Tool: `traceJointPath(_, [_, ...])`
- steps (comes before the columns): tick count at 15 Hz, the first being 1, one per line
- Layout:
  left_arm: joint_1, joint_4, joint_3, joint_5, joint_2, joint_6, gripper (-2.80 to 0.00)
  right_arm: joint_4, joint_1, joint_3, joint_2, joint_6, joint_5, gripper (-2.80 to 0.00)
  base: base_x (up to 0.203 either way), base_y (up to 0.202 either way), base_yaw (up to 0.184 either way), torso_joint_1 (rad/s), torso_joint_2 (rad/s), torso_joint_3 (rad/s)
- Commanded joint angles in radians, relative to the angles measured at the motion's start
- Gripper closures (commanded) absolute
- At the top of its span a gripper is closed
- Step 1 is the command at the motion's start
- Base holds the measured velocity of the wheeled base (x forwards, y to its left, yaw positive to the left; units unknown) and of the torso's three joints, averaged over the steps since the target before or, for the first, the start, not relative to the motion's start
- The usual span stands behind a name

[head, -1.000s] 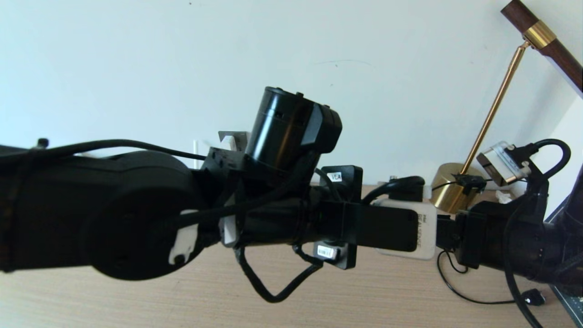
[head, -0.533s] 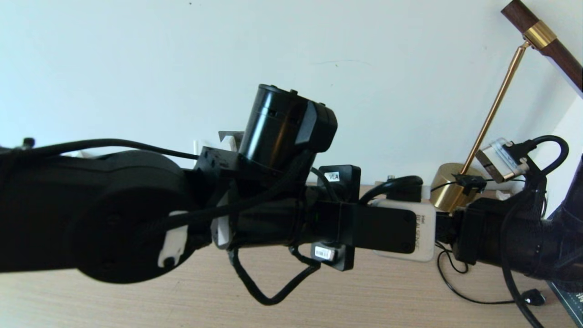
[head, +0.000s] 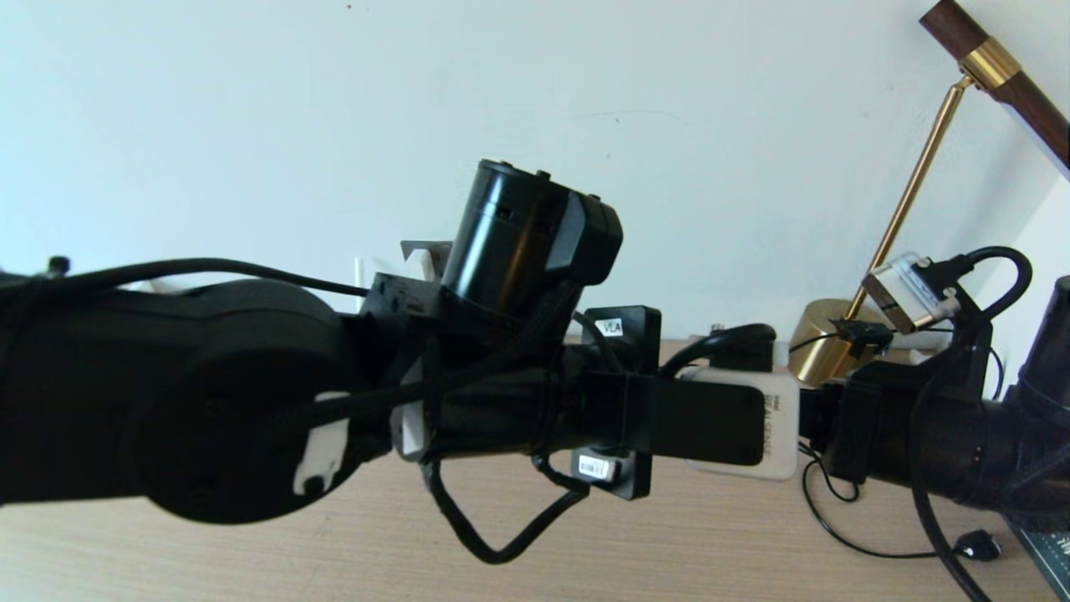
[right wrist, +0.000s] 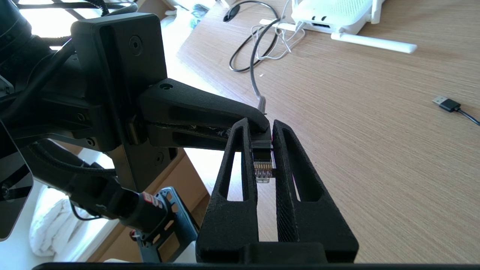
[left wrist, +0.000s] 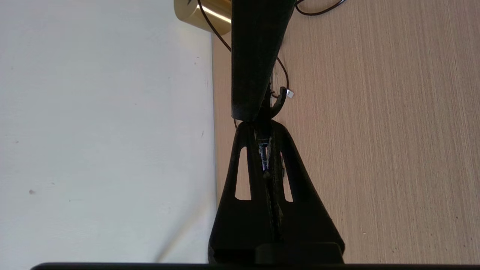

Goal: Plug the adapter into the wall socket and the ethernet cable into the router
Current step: Hand it to the other hand

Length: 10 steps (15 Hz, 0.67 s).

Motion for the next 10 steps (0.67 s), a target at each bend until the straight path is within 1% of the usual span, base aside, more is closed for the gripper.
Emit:
traceJointPath(1, [-0.001,-0.002,0.001,0.005,0.002,0.005,0.00,-0.004,0.002,0.003,0.003,0.003,0.003,0.00,0.000,0.000,0.000,0.000,0.00,0.000])
traceJointPath(4, [-0.006,-0.002,0.001,0.010,0.004,-0.001,0.00,-0.004,0.002,0.004,0.003,0.003,0.003,0.00,0.000,0.000,0.000,0.000,0.00,0.000])
traceJointPath(5, [-0.006,-0.002,0.001,0.010,0.005,-0.003,-2.80,-0.004,0.002,0.003,0.003,0.003,0.003,0.00,0.000,0.000,0.000,0.000,0.00,0.000])
traceJointPath(10, [-0.008,-0.010,0.003,0.011,-0.005,-0.005,-2.80,-0.004,0.000,0.010,-0.010,0.008,0.003,0.00,0.000,0.000,0.000,0.000,0.00,0.000])
